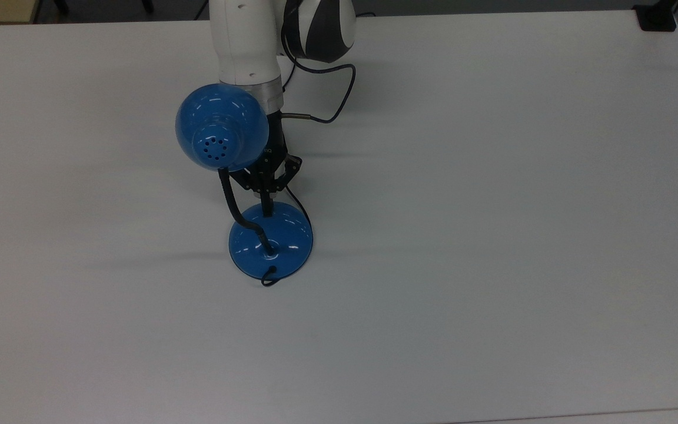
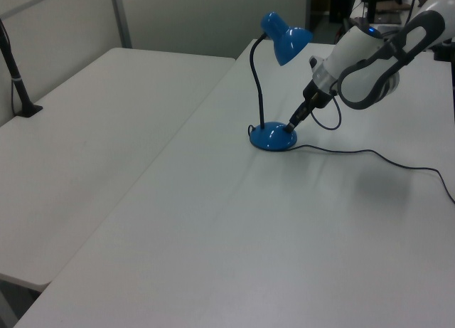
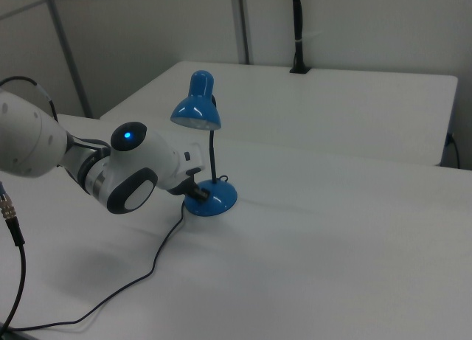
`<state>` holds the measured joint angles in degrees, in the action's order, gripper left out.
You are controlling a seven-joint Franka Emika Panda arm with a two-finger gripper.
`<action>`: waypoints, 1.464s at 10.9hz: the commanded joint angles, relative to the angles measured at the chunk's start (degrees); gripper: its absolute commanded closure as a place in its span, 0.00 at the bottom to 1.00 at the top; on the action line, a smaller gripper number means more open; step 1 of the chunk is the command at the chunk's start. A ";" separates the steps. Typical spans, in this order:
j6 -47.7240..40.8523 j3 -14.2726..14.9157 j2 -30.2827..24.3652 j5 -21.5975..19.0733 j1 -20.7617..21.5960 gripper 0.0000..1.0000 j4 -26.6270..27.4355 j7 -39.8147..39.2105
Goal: Turn off the lamp
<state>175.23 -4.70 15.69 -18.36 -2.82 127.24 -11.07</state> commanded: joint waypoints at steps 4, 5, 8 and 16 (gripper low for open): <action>-9.60 0.13 -3.37 -0.98 0.80 1.00 1.87 -0.35; -15.30 0.13 -5.30 -0.36 0.45 0.99 1.87 -0.35; -35.13 0.22 -11.97 7.25 -2.17 0.97 0.30 -0.35; -82.05 0.48 -18.42 19.42 -2.98 0.00 -24.81 1.57</action>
<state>97.82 -4.41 -2.57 0.39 -5.92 109.34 -11.13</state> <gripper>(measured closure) 0.233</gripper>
